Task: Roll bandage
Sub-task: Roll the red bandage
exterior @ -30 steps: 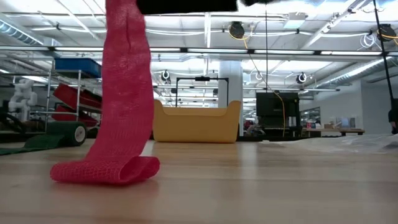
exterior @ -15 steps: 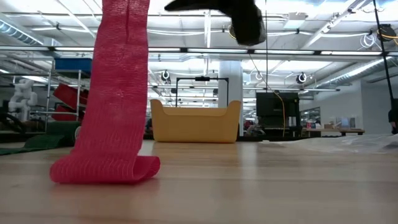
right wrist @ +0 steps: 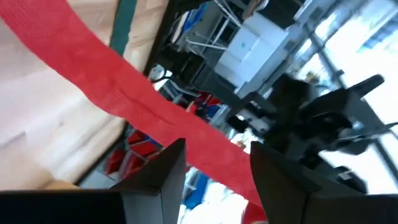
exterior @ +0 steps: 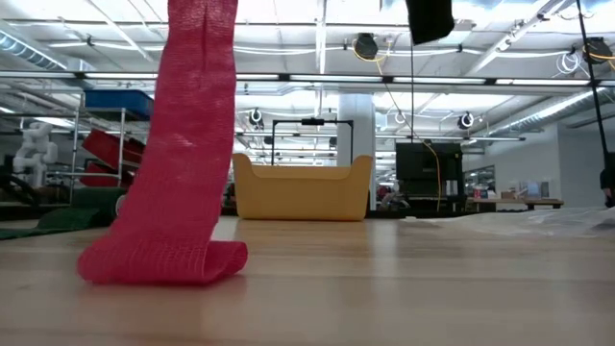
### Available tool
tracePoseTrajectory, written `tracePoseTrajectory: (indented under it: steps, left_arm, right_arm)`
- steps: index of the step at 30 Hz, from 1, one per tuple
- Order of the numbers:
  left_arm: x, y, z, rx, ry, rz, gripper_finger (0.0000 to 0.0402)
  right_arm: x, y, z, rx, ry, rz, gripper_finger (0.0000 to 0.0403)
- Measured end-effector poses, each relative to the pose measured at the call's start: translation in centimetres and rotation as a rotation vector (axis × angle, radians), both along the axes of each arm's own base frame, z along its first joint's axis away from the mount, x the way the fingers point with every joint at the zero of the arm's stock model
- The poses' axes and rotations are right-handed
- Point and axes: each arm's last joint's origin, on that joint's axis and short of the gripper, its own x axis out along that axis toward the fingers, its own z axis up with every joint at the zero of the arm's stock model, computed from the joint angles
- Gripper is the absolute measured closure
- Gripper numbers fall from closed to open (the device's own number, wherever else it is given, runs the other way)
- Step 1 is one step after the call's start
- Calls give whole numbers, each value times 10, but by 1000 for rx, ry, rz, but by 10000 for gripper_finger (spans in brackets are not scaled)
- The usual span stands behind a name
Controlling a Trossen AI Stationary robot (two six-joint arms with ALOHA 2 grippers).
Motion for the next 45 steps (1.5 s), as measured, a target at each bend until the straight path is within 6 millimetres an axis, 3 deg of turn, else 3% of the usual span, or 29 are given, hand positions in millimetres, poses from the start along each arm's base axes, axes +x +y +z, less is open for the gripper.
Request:
tracePoseTrajectory:
  steps: [12, 20, 32, 45]
  left_arm:
    - [0, 0, 0, -7, -1, 1, 345]
    - [2, 3, 0, 2, 0, 12, 345]
    - [7, 10, 0, 0, 1, 47, 345]
    - [7, 11, 0, 22, 4, 59, 345]
  right_arm:
    - [13, -24, -8, -235, 154, -32, 243]
    - [16, -22, -5, -325, 168, 67, 243]
    - [35, -56, -8, -244, 174, 6, 243]
    - [26, -47, -15, -208, 205, -51, 243]
